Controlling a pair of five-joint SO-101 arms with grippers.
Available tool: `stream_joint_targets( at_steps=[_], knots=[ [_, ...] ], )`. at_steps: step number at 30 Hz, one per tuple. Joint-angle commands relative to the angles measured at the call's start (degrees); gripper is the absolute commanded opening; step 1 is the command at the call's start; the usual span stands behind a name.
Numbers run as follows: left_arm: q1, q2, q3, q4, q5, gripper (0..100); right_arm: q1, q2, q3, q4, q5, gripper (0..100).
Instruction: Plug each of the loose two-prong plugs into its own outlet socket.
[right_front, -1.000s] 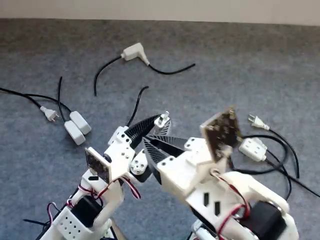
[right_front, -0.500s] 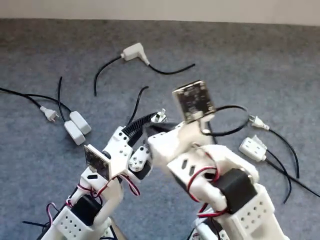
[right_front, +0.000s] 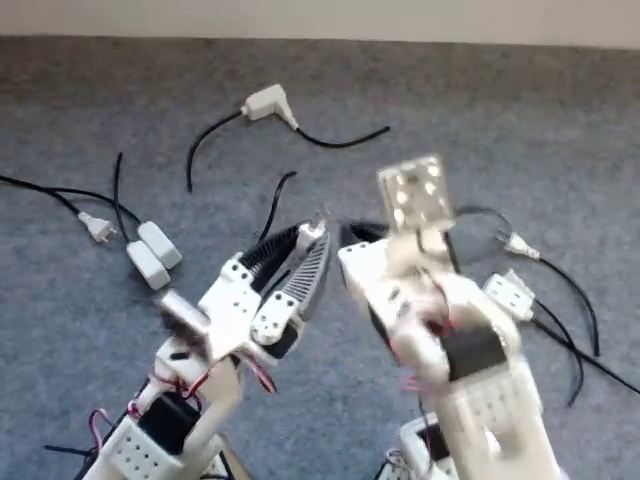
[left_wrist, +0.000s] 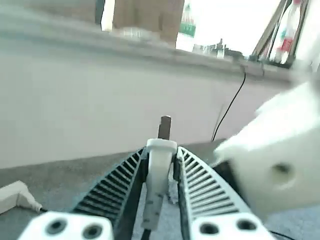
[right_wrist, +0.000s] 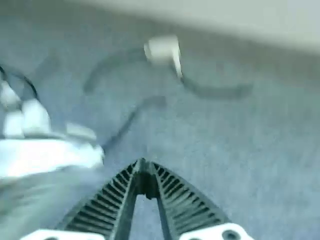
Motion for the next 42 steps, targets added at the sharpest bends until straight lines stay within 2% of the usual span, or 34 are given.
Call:
stream_joint_targets(
  at_steps=[1, 5, 9, 19, 27, 33, 37, 42],
  knots=[
    [-0.2, 0.4, 0.3, -1.1, 0.1, 1, -1.5, -2.9, -5.6, 2.8, 0.6, 0.8],
    [-0.3, 0.4, 0.7, -1.2, 0.0, 1, -11.0, -4.4, -14.5, 9.5, 0.4, 0.8],
    [-0.3, 0.4, 0.7, -1.2, 0.0, 1, -18.2, -4.4, -20.6, 11.2, 0.4, 0.8],
    [-0.3, 0.4, 1.3, -1.2, 0.0, 1, -18.8, 0.0, -21.1, 11.0, 0.6, 0.8],
    [-0.3, 0.4, 1.1, -1.2, 0.0, 1, -5.7, 13.6, -14.9, -0.3, 0.7, 0.8],
    [-0.4, 0.4, 1.0, -1.2, 0.0, 1, 2.6, 17.3, -14.4, -1.8, 0.8, 0.8],
    [-1.8, 0.4, 1.0, -1.3, 0.0, 1, 5.8, 17.3, -14.3, -1.5, 5.5, 0.8],
    [-2.9, 0.4, 1.2, -1.4, 0.0, 1, 6.8, 17.2, -14.7, -1.5, 6.3, 0.8]
  ],
)
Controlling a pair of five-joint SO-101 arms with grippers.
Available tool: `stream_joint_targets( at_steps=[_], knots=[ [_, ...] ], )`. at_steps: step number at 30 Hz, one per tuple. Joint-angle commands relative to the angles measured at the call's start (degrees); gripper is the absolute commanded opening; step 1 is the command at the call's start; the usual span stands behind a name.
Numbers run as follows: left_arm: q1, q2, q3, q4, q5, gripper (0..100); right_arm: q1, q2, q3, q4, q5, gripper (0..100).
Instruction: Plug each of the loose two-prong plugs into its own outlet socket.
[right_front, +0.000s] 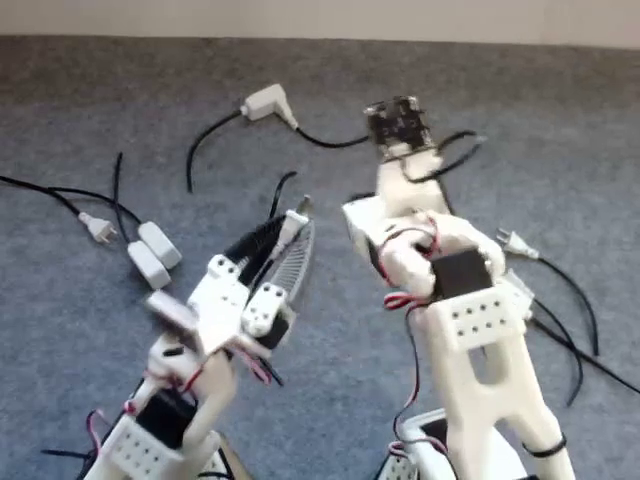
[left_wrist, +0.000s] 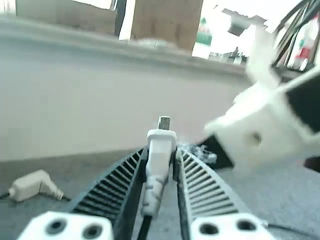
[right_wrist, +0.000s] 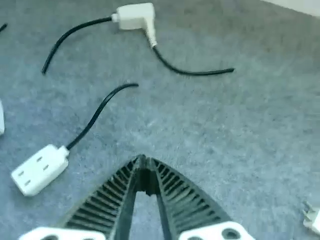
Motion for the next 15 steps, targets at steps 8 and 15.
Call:
stream_joint_targets(
  at_steps=[8, 15],
  knots=[
    [-0.7, 0.0, 0.7, -0.8, 0.0, 1, 0.1, -7.6, -5.0, 0.7, 0.9, 0.8],
    [-0.7, 0.2, 0.8, -0.8, 0.0, 1, -15.5, -16.0, -12.5, 9.4, 0.6, 0.8]
  ],
)
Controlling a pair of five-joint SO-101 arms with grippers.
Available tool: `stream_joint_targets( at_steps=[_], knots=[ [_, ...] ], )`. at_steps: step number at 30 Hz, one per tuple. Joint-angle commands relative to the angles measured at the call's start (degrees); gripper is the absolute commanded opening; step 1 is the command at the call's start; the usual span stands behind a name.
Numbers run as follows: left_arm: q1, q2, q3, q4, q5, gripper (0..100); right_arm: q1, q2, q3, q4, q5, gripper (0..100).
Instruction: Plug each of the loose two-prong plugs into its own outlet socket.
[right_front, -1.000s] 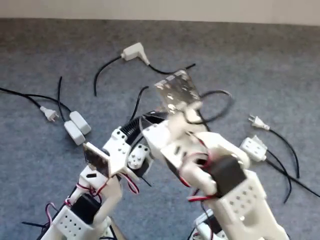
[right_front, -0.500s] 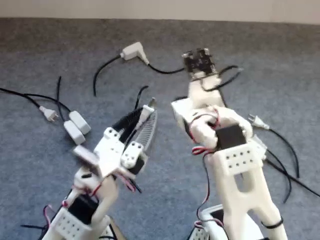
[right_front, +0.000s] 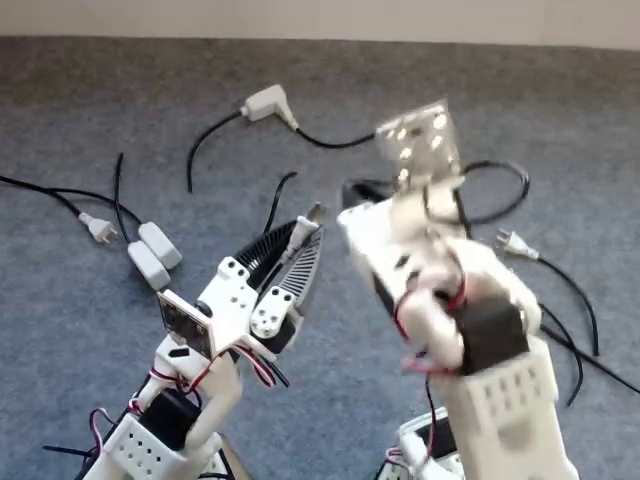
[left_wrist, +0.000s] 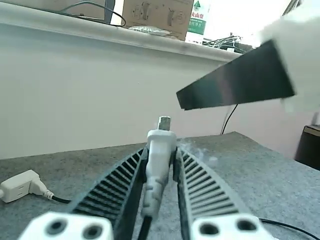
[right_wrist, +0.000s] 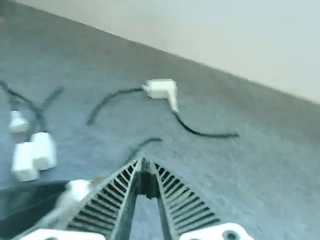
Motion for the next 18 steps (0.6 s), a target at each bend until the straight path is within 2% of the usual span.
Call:
stream_joint_targets(
  at_steps=[1, 4, 8, 18],
  knots=[
    [-0.5, 0.0, 0.7, -0.9, 0.0, 1, -9.5, -3.3, -5.4, 3.5, 0.3, 0.8],
    [-0.5, 0.0, 0.7, -0.9, 0.0, 1, -14.2, -3.1, -4.4, 3.5, 0.3, 0.8],
    [-0.5, -0.3, 0.7, -0.8, 0.0, 1, -13.1, -1.0, -0.6, 2.2, 0.2, 0.8],
    [-2.3, -0.4, 0.4, -0.8, 0.1, 1, 4.2, 3.8, 6.4, -0.9, 0.6, 0.8]
  ],
)
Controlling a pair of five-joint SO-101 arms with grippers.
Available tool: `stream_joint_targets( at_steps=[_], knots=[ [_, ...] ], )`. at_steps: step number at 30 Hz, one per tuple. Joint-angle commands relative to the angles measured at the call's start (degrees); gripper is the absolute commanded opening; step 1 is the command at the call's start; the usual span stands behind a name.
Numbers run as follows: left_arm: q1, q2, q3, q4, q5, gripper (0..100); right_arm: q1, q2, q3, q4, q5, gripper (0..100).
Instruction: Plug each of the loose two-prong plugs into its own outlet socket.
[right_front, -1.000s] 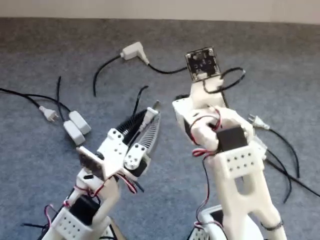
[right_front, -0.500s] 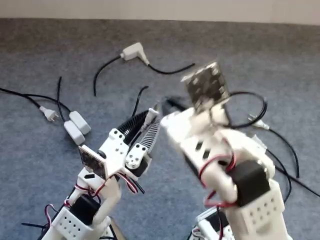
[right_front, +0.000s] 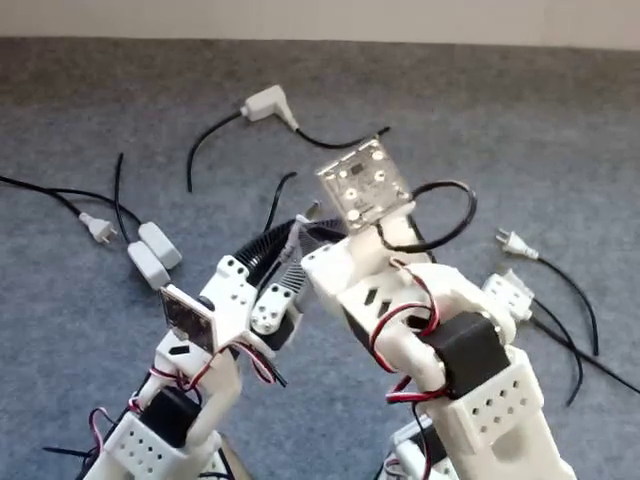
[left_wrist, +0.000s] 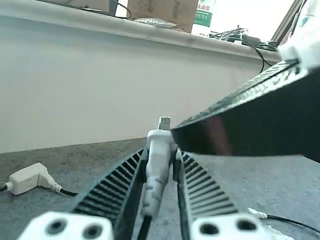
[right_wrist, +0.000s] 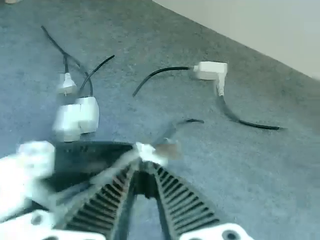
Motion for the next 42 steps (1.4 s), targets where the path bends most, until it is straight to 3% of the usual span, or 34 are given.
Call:
stream_joint_targets(
  at_steps=[1, 9, 19, 27, 33, 42],
  knots=[
    [-1.8, -0.6, 0.2, -0.8, 0.3, 1, 8.0, 1.7, 2.4, -4.4, 0.5, 0.8],
    [-1.6, -0.6, 0.6, -1.0, 0.3, 1, 10.7, 1.5, 4.0, -7.3, 0.5, 0.8],
    [-1.5, -0.6, 0.7, -0.9, 0.2, 1, -6.2, 2.1, -13.6, -1.3, 0.4, 0.8],
    [-1.5, -0.6, 0.7, -0.9, 0.2, 1, -7.8, 2.2, -2.0, -9.4, 0.4, 0.8],
    [-1.9, -0.6, 0.7, -0.9, 0.2, 1, -2.1, 2.1, 9.1, -17.0, 0.4, 0.8],
    [-1.8, -0.6, 0.6, -0.9, 0.2, 1, 11.1, 2.1, 11.8, -17.5, 0.6, 0.8]
  ],
)
